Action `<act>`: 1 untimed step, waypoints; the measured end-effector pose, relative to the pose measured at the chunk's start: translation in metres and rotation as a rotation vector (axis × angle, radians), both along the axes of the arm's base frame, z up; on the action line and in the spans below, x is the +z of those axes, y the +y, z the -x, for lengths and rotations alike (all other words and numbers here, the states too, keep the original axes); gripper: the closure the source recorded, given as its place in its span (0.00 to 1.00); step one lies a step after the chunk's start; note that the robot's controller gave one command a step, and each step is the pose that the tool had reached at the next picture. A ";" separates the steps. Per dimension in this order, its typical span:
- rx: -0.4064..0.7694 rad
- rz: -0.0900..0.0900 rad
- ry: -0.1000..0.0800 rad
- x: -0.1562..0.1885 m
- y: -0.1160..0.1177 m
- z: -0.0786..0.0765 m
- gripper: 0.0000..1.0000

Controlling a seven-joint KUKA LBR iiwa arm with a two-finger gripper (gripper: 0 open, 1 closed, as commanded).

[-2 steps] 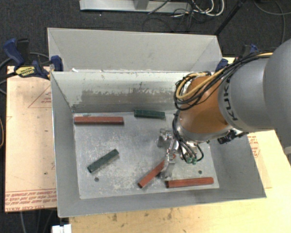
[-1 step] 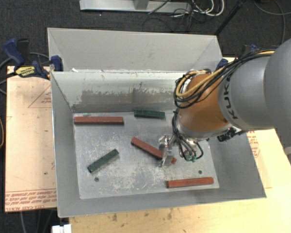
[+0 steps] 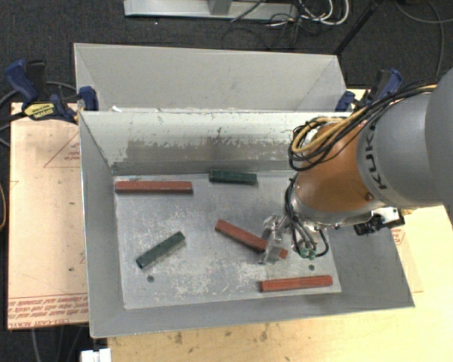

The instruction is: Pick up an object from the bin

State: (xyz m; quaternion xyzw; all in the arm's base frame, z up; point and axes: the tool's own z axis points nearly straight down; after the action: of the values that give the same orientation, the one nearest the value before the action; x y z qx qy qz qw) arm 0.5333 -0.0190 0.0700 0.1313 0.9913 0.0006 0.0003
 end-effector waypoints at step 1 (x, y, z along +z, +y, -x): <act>-0.028 0.000 -0.001 0.000 0.010 0.009 1.00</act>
Offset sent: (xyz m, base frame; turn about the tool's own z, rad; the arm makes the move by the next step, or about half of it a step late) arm -0.0101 0.0091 0.0000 0.0304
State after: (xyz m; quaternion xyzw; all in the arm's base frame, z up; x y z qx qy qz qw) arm 0.5240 -0.0092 0.0701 0.1454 0.9894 0.0006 0.0010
